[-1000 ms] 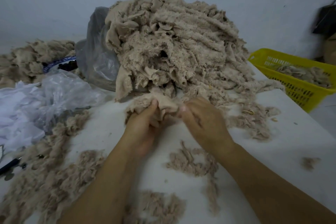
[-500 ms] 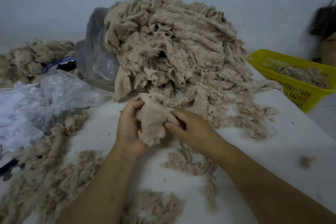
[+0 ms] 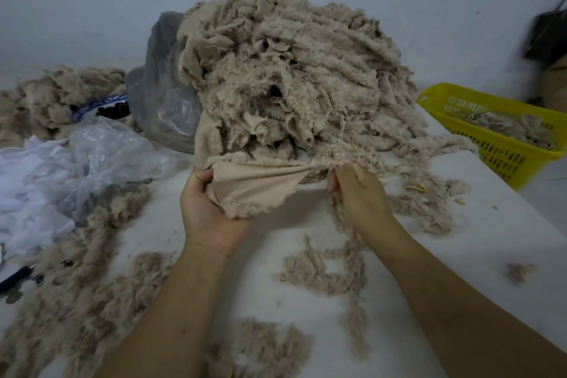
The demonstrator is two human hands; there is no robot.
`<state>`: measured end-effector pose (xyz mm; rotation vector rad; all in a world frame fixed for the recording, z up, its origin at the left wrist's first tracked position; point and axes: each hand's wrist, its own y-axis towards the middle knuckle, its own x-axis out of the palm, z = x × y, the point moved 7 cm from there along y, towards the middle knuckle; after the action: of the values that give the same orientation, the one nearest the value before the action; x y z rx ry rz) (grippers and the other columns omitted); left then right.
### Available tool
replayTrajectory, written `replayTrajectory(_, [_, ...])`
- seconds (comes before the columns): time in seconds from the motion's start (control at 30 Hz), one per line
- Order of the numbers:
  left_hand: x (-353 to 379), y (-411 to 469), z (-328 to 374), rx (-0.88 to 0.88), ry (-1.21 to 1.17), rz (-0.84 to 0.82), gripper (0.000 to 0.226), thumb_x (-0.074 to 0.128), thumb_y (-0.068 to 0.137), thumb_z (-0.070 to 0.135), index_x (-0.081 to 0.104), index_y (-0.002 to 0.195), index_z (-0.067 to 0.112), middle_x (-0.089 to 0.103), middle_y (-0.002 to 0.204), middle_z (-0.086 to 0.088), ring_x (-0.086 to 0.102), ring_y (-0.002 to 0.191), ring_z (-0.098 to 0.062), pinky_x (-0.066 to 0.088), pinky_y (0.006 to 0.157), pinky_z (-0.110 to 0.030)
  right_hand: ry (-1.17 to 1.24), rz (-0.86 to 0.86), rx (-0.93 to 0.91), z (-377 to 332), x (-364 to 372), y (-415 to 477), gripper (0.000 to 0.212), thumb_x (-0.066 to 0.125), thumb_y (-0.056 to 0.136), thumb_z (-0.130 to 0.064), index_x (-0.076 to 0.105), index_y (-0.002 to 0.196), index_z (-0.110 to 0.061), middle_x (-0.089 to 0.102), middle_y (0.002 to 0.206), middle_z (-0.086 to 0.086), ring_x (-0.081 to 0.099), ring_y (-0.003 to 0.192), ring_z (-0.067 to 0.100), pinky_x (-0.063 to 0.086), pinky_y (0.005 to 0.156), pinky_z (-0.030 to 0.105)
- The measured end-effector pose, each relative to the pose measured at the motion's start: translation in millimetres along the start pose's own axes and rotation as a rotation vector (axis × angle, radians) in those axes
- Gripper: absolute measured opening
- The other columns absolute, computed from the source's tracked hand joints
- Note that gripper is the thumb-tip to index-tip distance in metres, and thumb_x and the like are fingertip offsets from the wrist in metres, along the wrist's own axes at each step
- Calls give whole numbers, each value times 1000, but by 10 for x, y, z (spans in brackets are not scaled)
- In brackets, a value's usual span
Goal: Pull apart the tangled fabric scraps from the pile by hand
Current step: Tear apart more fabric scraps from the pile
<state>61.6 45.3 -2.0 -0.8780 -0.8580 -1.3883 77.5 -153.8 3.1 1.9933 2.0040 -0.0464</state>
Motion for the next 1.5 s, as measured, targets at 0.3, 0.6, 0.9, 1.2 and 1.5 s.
replayTrajectory(0.3, [-260, 14, 293, 104, -65, 154, 28, 46, 89, 25, 71, 81, 13, 68, 86, -4, 69, 82, -20, 48, 102, -37, -70, 302, 147, 148, -469, 132, 54, 33, 104, -47, 51, 68, -11, 40, 48, -5, 36, 43, 10, 30, 41, 21])
replayTrajectory(0.6, [-74, 21, 38, 43, -32, 114, 22, 59, 81, 18, 80, 76, 18, 75, 106, -1, 73, 97, -21, 50, 91, -38, -823, -425, -436, -220, 462, -187, 59, 35, 89, -62, 71, 106, -18, 50, 111, -11, 41, 112, 11, 38, 91, 30])
replayTrajectory(0.9, [169, -156, -413, -213, 484, -131, 31, 68, 77, 33, 80, 99, 14, 75, 107, -9, 71, 103, -20, 57, 83, -32, -585, -226, -450, -390, 503, -218, 64, 43, 80, -74, 55, 117, -23, 49, 105, -13, 53, 85, 7, 42, 63, 20])
replayTrajectory(1.2, [161, -153, -487, -77, 1055, -275, 51, 69, 79, 66, 65, 124, 42, 61, 136, 12, 54, 130, -8, 42, 109, -37, 364, 493, -108, -83, -580, 93, 30, 42, 102, -28, 63, 81, -26, 66, 66, -7, 60, 55, 4, 45, 52, 20])
replayTrajectory(1.5, [57, -103, -423, -6, 1043, -92, 30, 48, 104, 21, 78, 100, 26, 74, 112, 1, 66, 113, -14, 51, 98, -31, -304, 124, 106, 298, -224, 255, 23, 54, 97, -44, 58, 96, -22, 61, 105, 3, 57, 95, 16, 48, 77, 32])
